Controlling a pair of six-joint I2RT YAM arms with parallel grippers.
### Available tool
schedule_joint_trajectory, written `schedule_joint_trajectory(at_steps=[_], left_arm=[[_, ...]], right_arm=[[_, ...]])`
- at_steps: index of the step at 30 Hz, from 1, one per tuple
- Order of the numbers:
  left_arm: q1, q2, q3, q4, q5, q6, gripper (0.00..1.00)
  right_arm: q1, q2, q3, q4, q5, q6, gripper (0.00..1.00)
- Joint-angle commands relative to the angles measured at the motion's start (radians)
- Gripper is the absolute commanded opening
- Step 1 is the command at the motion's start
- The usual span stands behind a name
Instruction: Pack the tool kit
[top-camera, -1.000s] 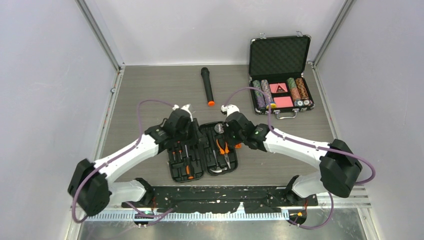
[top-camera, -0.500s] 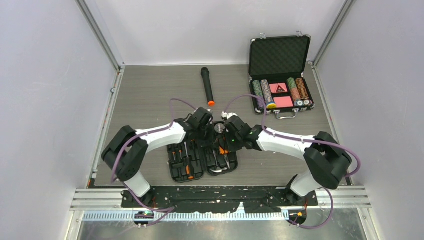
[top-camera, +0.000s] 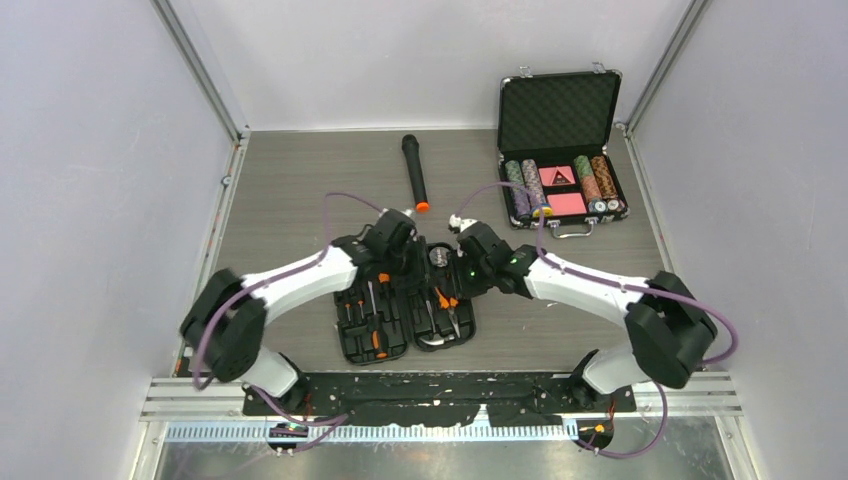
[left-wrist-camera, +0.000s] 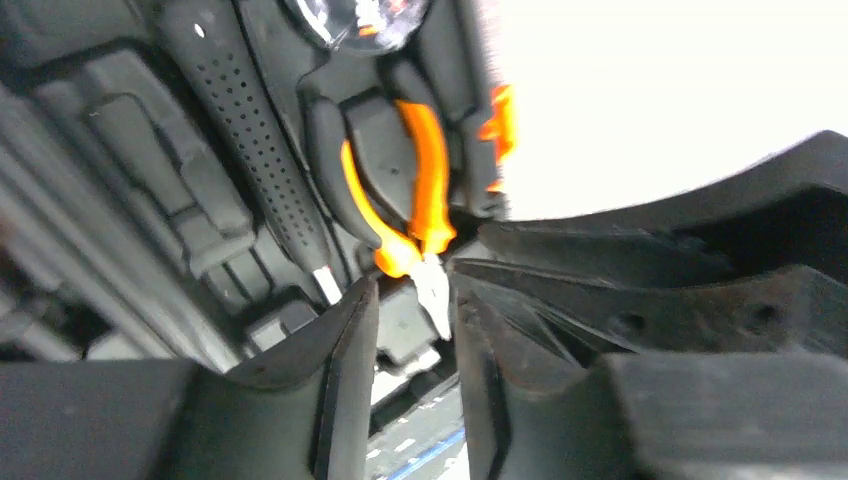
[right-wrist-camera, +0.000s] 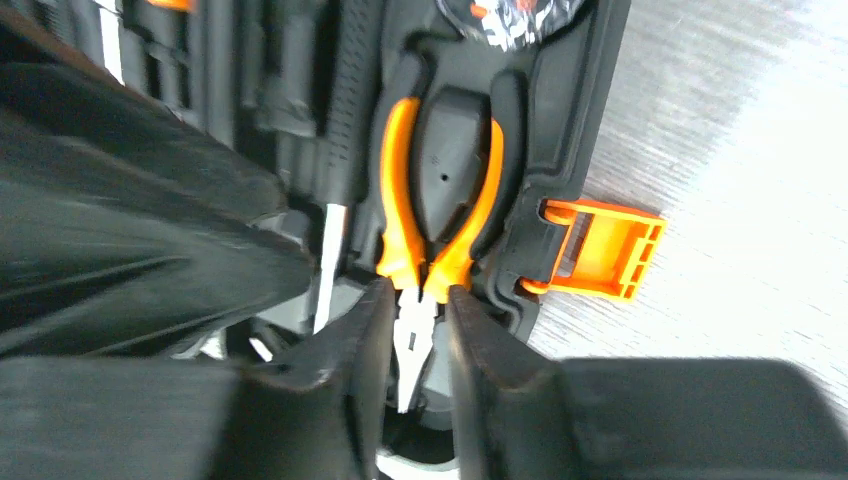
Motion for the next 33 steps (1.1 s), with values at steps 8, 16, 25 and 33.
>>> schedule_joint_trajectory(at_steps=[8, 16, 25, 33], left_arm=[[0.180, -0.651, -0.225, -0.241, -0.298, 0.064, 0.80], [0.379, -1.004, -0.516, -0.318, -0.335, 0.109, 1.00], [0.454, -0.847, -0.602, -0.138, -0.194, 0.123, 0.96], [0.454, -0.764, -0.596, -0.029, 0.037, 0.087, 0.75]], right_arm=[[-0.167, -0.164, 0.030, 0.016, 0.000, -0.067, 0.59], [-0.186, -0.089, -0.033, 0.139, -0.114, -0.023, 0.62], [-0.187, 0.031, -0.082, 0.230, -0.130, 0.029, 0.62], [-0.187, 0.107, -0.120, 0.351, -0.238, 0.074, 0.58]])
